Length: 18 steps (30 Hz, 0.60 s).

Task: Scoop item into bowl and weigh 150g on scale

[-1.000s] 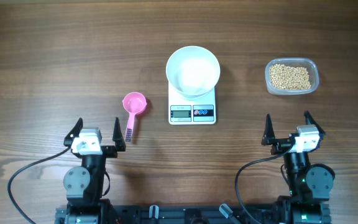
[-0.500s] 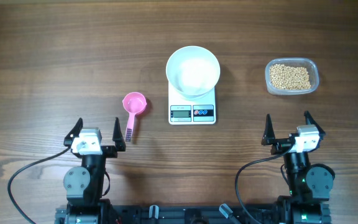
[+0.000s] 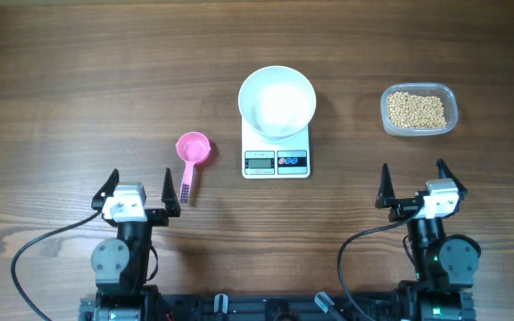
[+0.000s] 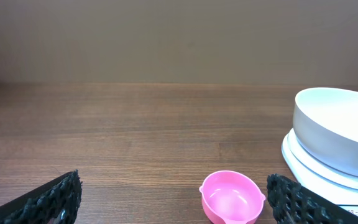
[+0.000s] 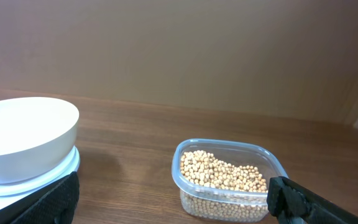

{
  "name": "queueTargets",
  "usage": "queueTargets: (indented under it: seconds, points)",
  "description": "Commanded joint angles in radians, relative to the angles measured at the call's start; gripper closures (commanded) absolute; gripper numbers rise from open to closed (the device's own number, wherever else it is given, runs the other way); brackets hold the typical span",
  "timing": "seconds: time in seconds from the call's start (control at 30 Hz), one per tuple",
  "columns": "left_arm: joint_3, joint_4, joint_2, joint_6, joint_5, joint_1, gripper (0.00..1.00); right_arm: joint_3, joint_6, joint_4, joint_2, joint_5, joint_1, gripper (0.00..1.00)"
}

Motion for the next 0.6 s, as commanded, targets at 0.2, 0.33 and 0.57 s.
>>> queueTargets:
  seconds: [0.2, 0.33, 0.57]
  points:
    - [-0.005, -0.003, 0.002, 0.015, 0.008, 0.005, 0.00, -0.002, -0.013, 0.005, 0.002, 0.014, 0.005, 0.00]
    - [-0.005, -0.003, 0.002, 0.015, 0.008, 0.005, 0.00, -0.002, -0.013, 0.005, 0.002, 0.014, 0.005, 0.00]
    - [-0.005, -0.003, 0.002, 0.015, 0.008, 0.005, 0.00, -0.002, -0.013, 0.005, 0.002, 0.014, 0.005, 0.00]
